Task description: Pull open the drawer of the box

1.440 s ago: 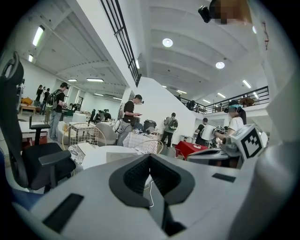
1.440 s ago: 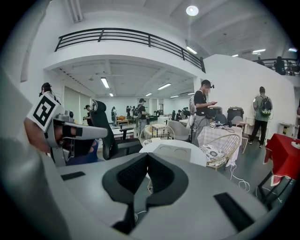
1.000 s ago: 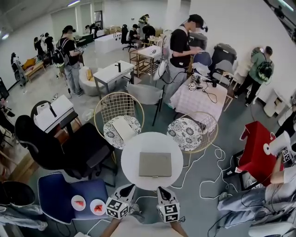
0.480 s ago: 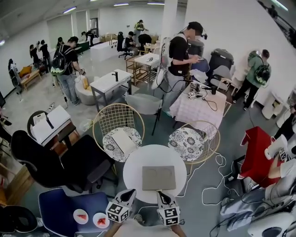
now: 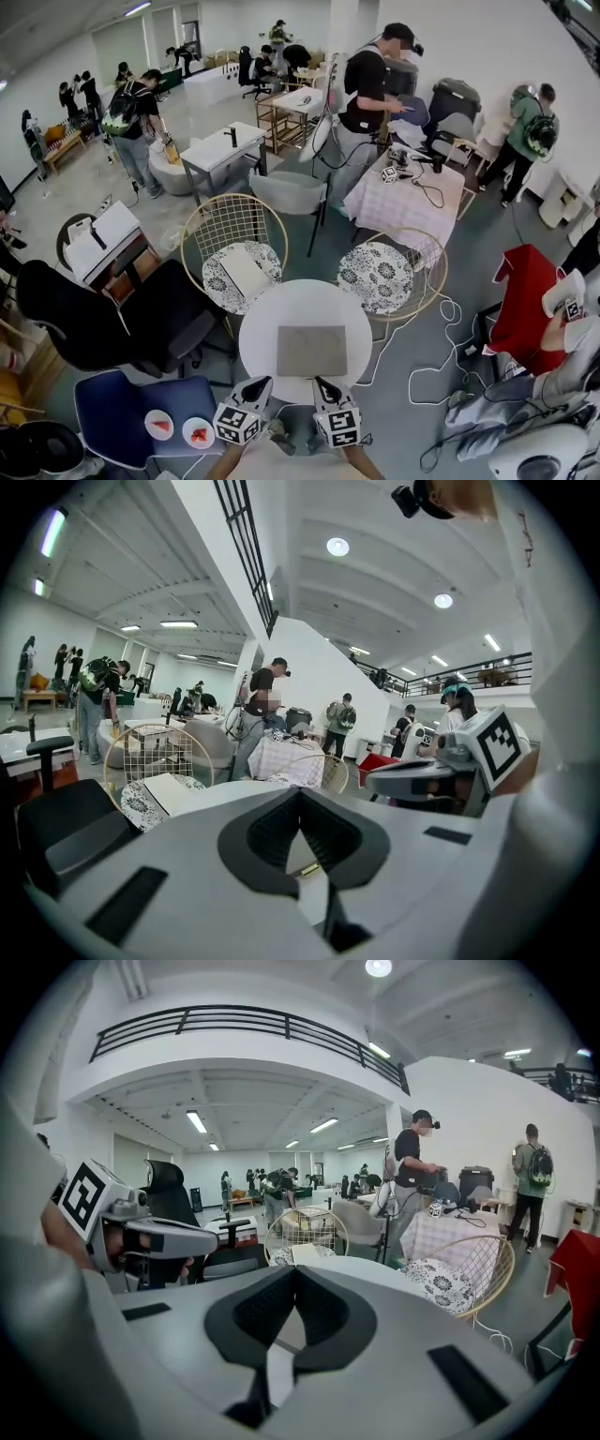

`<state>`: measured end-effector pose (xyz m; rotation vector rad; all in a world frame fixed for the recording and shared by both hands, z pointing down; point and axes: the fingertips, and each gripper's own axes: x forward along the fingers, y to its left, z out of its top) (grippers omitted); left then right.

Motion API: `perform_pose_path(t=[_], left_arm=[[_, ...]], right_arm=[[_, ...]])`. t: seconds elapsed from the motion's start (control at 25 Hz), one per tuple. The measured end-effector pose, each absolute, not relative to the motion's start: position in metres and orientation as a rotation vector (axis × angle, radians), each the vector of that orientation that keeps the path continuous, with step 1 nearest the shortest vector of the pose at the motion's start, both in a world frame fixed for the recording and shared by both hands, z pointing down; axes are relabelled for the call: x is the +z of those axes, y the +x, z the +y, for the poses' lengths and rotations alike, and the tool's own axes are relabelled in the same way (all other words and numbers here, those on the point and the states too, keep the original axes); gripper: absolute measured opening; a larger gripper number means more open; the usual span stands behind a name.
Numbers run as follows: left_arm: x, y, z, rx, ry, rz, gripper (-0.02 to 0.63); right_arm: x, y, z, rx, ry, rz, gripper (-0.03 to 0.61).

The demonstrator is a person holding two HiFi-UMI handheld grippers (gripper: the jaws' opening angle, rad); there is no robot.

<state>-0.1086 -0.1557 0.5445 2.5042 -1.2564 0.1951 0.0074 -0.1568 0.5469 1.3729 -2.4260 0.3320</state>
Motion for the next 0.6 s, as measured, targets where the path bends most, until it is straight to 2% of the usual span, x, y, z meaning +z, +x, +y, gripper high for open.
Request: perform_pose_path(t=[0.28, 0.6], left_arm=[[0.563, -0.089, -0.136, 0.261, 2.436, -1.228, 0.011], [0.624, -0.089, -0.119, 0.34, 2.361, -1.168, 0.011]], right_arm=[[0.56, 0.03, -0.15, 0.396, 1.349, -2.39, 0.015], [0.622, 0.03, -0.132, 0.501, 1.305, -2.303, 0.015]])
